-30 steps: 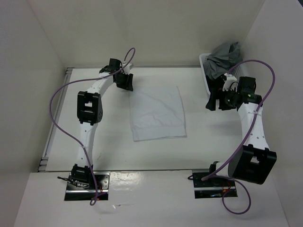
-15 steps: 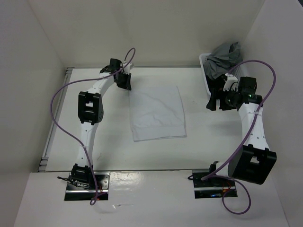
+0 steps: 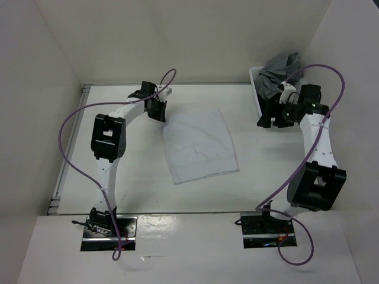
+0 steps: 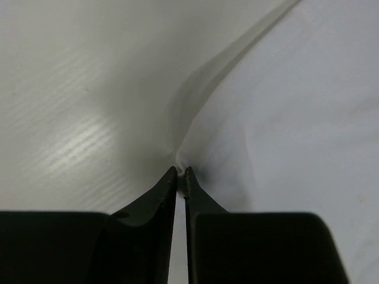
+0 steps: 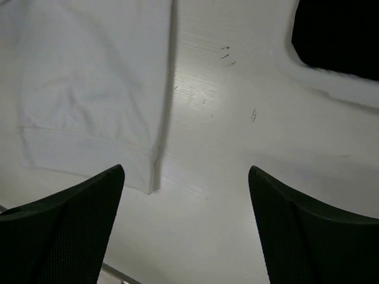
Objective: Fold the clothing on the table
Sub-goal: Fold the skirt
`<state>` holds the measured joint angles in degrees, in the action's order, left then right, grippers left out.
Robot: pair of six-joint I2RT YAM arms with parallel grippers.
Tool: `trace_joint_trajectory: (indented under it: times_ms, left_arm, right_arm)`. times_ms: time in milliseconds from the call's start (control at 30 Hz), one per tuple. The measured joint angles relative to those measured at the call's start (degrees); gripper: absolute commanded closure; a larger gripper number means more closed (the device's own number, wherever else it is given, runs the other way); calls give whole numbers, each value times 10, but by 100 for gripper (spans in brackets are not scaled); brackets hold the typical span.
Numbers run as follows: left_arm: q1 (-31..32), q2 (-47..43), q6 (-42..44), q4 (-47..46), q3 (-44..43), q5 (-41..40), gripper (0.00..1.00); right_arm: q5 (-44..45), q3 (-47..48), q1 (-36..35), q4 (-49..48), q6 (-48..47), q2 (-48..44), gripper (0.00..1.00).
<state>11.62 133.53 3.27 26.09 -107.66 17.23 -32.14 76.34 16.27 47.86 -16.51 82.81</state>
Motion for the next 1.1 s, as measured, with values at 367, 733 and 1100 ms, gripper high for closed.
trace_joint_trajectory:
  times_ms: [367, 733, 1100]
  left_arm:
    - [29, -93, 7, -2, 80, -22, 84]
    - [28, -103, 12, -9, 100, -56, 84]
    - [28, -118, 27, -14, 119, -85, 84]
  right_arm:
    - [62, 119, -188, -23, 6, 208, 13]
    - [118, 243, -241, -138, 33, 383, 22]
    - [133, 373, -241, -160, 41, 486, 31]
